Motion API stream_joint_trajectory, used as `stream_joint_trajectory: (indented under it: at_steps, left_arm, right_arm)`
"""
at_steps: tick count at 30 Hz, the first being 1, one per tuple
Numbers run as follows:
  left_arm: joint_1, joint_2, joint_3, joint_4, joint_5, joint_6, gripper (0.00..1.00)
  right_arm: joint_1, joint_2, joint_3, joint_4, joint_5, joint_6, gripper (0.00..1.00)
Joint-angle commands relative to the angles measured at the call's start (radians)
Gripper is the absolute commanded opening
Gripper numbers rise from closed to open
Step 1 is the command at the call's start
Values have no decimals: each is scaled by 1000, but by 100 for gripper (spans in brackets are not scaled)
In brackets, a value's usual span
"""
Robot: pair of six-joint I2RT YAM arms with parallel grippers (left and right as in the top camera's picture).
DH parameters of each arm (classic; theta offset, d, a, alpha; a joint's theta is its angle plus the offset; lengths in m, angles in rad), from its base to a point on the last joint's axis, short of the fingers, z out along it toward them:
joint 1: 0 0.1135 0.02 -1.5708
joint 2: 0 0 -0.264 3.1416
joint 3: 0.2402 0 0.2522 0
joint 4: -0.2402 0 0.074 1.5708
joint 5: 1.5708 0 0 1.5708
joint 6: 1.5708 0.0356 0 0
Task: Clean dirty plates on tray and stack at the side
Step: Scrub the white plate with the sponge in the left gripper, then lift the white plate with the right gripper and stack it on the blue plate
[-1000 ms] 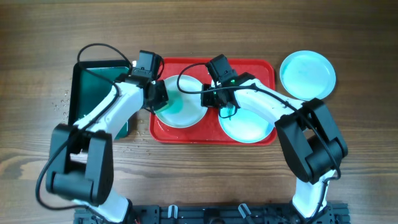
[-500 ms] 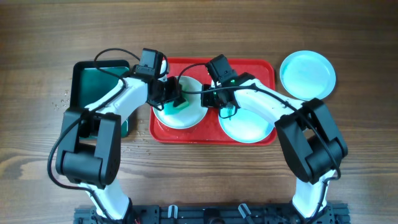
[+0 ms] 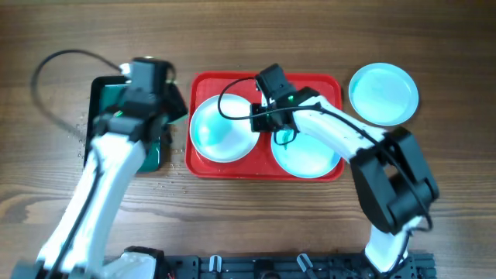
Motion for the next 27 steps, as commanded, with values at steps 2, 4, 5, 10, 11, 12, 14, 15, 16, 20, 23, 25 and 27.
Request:
stream_joint_trajectory:
  at_steps: [2,4,5,10,11,12,14,15,16,20,23,25,27]
  left_arm:
    - [246,-182,-4,-152,72,-39,4]
    - [303,-197,-4,-182,72,-39,4]
    - [345,-198,-4,-203,72,-39,4]
    - [422,-196,-5,-226,72,-39,4]
    - [422,-196,-5,-226,72,-39,4]
    - [422,-196,-5,-227,72,-39,4]
    - [422,-196,-5,-233,72,-39,4]
    - [422,-196,-5,-233,72,-39,4]
    - [422,-196,-5,-233,72,-39,4]
    - [422,-196,-5,-237,72,-39,4]
    - [422,-196,-5,-237,72,-39,4]
    - [421,-196,-5,-237,72,-39,4]
    - [421,-196,-5,-237,72,-39,4]
  right_arm:
    - [40,-214,143,-94,354,-230,5]
    - [78,-251,176,-111,488,-313,4]
    - [116,-275,187,-106,606,-398,4]
    - [302,-294,188,-21,1151,-819,4]
    - [338,-293,188,9,1219,-905,4]
    - [364,-291,188,31,1253,-964,4]
    - [419,-291,188,99,1315,-1110,4]
    - [445,-291,188,143,1341,-1183,4]
    - [463,-291,188,189,1364,-1243,4]
    - [494,-292,188,294,1392,-1322,4]
    - [493,-291,178,291,1386,-1286,4]
    - [493,-292,162,289,1375,-1231,4]
    - [480,-291,160,223,1324,-1079,4]
